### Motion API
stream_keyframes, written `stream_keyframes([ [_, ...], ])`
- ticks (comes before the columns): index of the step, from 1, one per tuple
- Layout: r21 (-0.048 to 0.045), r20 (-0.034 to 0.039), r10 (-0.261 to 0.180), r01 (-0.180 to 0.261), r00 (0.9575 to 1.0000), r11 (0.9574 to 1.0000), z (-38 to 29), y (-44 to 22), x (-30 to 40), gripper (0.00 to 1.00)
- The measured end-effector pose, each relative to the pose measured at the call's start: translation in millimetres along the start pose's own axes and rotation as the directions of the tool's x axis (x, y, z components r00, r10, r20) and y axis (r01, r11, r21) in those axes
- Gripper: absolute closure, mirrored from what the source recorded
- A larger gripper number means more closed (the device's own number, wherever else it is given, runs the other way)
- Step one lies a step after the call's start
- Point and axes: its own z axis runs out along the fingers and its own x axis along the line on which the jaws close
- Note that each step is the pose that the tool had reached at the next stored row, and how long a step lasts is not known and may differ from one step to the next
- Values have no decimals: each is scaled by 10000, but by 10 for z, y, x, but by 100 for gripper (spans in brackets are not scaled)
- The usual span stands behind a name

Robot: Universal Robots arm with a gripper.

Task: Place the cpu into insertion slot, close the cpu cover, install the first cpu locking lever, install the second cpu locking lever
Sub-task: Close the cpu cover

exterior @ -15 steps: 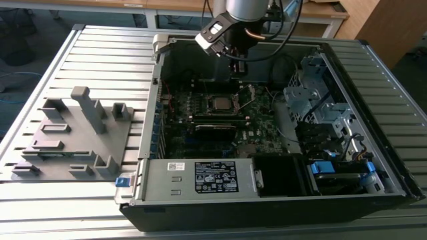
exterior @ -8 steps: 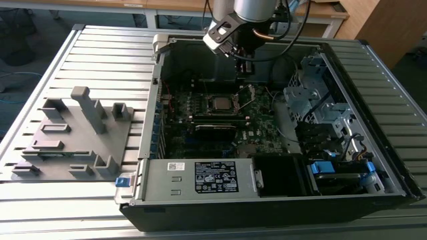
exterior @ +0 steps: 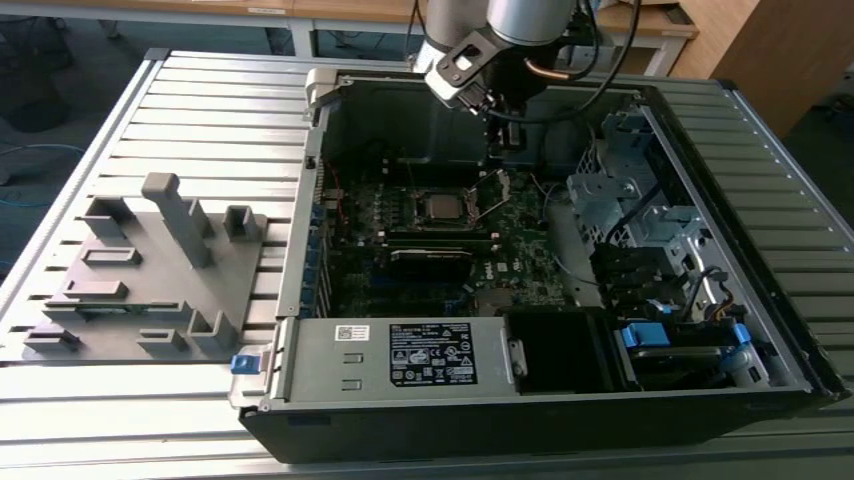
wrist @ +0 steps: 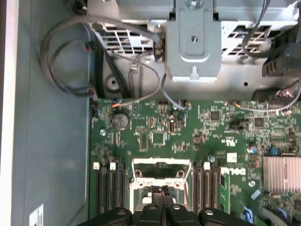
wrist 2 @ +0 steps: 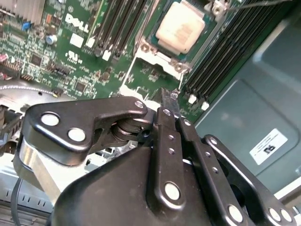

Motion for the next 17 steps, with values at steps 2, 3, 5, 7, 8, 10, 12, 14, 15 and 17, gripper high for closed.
stream_keyframes([
  [2, 0, -1, 1, -1, 10000, 10000, 1, 39, 2, 90],
  [3, 0, 0, 1, -1, 10000, 10000, 1, 56, 2, 90],
  [5, 0, 0, 0, 0, 10000, 10000, 2, 90, 4, 90],
  [7, 0, 0, 1, -1, 10000, 10000, 3, 123, 6, 90],
  [8, 0, 0, 2, -2, 10000, 10000, 4, 140, 7, 90],
  [10, 1, 2, 1, -1, 10000, 10000, 4, 178, 9, 90],
  [12, 0, -1, 0, 0, 10000, 10000, 7, 223, 12, 90],
  [14, -1, 0, 1, -1, 10000, 10000, 7, 268, 13, 90],
  [15, 0, -1, 0, 0, 10000, 10000, 8, 293, 14, 90],
  [17, 0, 0, 1, -1, 10000, 10000, 9, 341, 16, 90],
])
